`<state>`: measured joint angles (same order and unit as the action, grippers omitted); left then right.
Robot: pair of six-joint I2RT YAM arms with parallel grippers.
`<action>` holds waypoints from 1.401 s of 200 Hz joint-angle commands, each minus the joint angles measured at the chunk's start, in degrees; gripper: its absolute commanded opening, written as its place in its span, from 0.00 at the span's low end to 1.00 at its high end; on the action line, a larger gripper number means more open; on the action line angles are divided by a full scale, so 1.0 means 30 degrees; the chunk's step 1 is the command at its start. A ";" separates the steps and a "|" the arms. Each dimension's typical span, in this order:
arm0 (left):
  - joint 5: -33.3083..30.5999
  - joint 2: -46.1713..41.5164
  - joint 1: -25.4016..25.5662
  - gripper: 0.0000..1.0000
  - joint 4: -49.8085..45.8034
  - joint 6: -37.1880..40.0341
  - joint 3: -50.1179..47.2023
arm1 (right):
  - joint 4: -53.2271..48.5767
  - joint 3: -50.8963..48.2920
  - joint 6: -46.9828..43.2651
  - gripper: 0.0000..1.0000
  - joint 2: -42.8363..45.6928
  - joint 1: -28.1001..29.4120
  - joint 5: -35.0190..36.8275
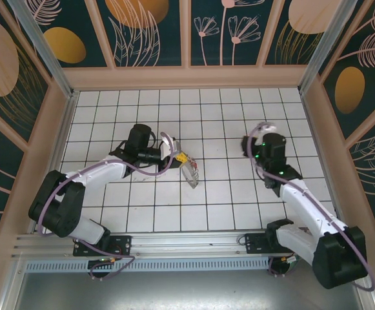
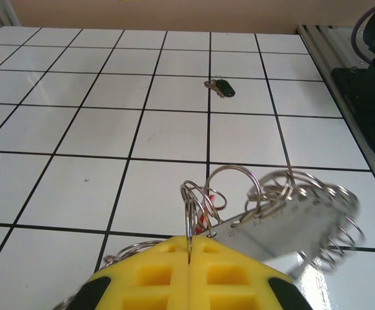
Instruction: Put the keys on the keyring
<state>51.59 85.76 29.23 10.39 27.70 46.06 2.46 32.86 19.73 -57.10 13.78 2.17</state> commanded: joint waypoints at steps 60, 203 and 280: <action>0.0632 -0.0585 0.0057 0.00 0.0304 0.0023 0.0258 | -0.6745 -0.1932 0.4617 0.30 -0.0151 -0.8534 -0.0341; 0.1026 0.0008 0.0067 0.00 -0.1046 0.0767 0.1013 | -0.5912 -0.1227 0.3161 0.28 -0.5270 -0.7887 -0.3083; 0.1047 -0.0006 0.0047 0.00 -0.1209 0.0888 0.1086 | -0.7921 -0.1020 0.4071 0.31 -0.4744 -0.6466 -0.1503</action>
<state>52.27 85.54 29.23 6.83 28.86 47.59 -16.45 28.93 30.48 -72.47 -6.42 -3.81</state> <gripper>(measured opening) 0.059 0.305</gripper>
